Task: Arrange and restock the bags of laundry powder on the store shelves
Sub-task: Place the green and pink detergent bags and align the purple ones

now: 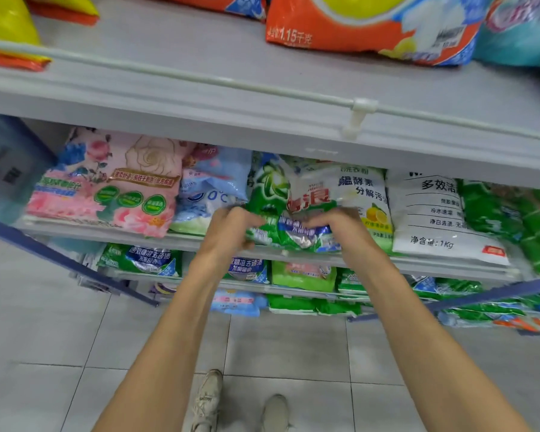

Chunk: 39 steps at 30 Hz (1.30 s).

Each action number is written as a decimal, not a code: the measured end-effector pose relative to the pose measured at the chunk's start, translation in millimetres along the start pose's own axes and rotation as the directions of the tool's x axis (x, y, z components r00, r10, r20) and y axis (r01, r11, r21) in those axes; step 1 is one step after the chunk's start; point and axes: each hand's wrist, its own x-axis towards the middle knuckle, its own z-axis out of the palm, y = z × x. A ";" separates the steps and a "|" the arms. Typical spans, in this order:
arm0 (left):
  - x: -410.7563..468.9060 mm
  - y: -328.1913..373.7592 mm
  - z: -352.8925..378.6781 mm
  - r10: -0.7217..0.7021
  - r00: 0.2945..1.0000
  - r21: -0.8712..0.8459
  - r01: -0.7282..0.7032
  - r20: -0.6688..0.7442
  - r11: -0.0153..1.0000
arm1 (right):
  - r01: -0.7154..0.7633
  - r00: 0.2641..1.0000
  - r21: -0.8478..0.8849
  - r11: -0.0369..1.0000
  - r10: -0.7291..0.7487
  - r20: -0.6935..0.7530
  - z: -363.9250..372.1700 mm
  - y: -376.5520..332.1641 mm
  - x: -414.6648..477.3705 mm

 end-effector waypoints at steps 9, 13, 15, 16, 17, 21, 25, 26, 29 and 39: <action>-54.5 3.3 -5.8 -0.217 0.891 0.057 0.212 0.398 0.976 | -0.110 0.992 0.311 0.944 0.084 0.096 -27.6 43.8 -104.5; -93.8 15.8 7.2 -0.082 0.892 0.104 0.039 0.444 0.994 | -0.058 0.998 0.433 0.899 0.062 0.004 -40.5 40.2 -153.6; -108.1 22.8 16.1 -0.050 0.880 0.048 0.031 0.472 0.998 | -0.011 0.998 0.491 0.871 0.042 -0.052 -49.6 35.0 -175.3; -113.6 26.9 22.2 -0.042 0.870 0.038 0.026 0.490 0.999 | 0.022 0.996 0.497 0.867 0.023 -0.084 -54.3 32.5 -184.8; -120.1 32.4 30.1 -0.030 0.866 0.030 0.017 0.499 0.999 | 0.048 0.993 0.501 0.864 0.014 -0.120 -59.7 30.0 -195.1; -150.5 52.3 71.7 -0.014 0.818 0.024 0.000 0.575 1.000 | 0.109 0.967 0.539 0.835 0.038 -0.253 -86.8 20.9 -238.0; -181.6 73.3 121.8 -0.010 0.803 0.090 -0.054 0.596 0.995 | 0.254 0.907 0.516 0.818 -0.016 -0.422 -129.0 17.3 -281.0; -188.6 77.5 137.4 -0.018 0.790 0.069 -0.032 0.613 0.997 | 0.297 0.887 0.520 0.801 -0.030 -0.460 -141.9 17.3 -291.7; -218.0 92.3 185.6 -0.025 0.728 0.023 0.013 0.686 1.000 | 0.391 0.836 0.521 0.759 -0.055 -0.546 -182.8 20.2 -324.2; -301.1 101.0 321.6 0.054 0.564 -0.034 -0.046 0.824 0.998 | 0.509 0.729 0.419 0.752 -0.117 -0.674 -329.3 33.4 -396.7</action>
